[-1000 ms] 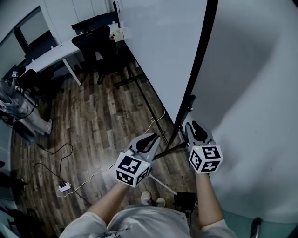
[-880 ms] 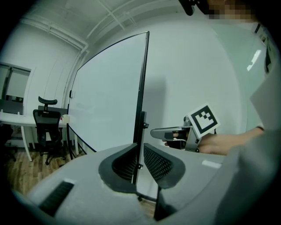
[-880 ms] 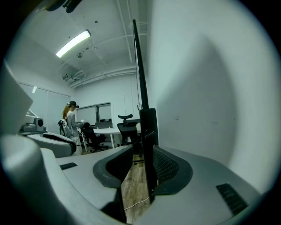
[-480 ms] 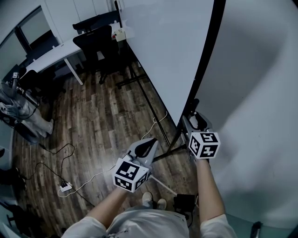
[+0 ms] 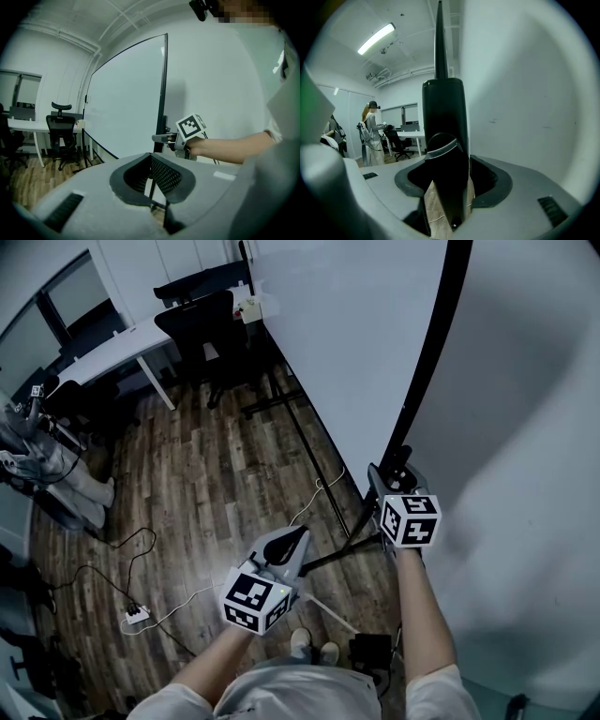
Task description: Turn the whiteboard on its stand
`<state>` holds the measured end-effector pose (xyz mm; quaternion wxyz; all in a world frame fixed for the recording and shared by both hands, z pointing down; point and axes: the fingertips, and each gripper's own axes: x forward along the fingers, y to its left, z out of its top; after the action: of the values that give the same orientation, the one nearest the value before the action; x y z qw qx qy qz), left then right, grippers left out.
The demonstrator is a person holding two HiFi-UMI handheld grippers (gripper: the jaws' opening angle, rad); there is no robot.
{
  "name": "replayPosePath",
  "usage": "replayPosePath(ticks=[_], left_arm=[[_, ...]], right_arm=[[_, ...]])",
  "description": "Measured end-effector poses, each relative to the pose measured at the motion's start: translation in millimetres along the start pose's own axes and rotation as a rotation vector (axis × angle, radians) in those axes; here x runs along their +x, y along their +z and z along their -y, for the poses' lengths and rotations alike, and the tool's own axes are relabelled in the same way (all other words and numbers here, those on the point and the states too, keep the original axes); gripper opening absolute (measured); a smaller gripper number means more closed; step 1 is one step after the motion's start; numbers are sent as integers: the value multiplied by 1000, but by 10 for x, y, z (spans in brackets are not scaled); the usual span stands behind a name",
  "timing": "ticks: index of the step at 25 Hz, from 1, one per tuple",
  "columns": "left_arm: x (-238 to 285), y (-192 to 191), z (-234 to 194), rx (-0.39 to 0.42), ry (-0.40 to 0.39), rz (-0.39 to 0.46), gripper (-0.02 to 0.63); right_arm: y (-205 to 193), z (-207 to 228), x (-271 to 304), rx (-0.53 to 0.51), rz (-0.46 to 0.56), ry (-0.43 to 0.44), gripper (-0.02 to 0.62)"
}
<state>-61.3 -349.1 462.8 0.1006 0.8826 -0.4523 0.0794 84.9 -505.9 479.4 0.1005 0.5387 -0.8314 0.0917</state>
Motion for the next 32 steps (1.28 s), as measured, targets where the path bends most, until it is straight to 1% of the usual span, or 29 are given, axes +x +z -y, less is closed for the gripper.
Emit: replayPosePath(ticks=[5, 10, 17, 22, 27, 32], left_arm=[[24, -63, -41, -4, 15, -6, 11], [-1, 15, 3, -9, 11, -2, 11], [-109, 17, 84, -10, 2, 2, 11], [-175, -77, 189, -11, 2, 7, 11], [-309, -78, 322, -19, -9, 9, 11], [-502, 1, 394, -26, -11, 15, 11]], right_arm=[[-83, 62, 88, 4, -1, -17, 189], [-23, 60, 69, -16, -4, -30, 179], [-37, -96, -87, -19, -12, -24, 180], [-160, -192, -261, -20, -15, -25, 179], [-175, -394, -510, -21, -15, -21, 179], [-106, -624, -717, -32, -14, -20, 181]])
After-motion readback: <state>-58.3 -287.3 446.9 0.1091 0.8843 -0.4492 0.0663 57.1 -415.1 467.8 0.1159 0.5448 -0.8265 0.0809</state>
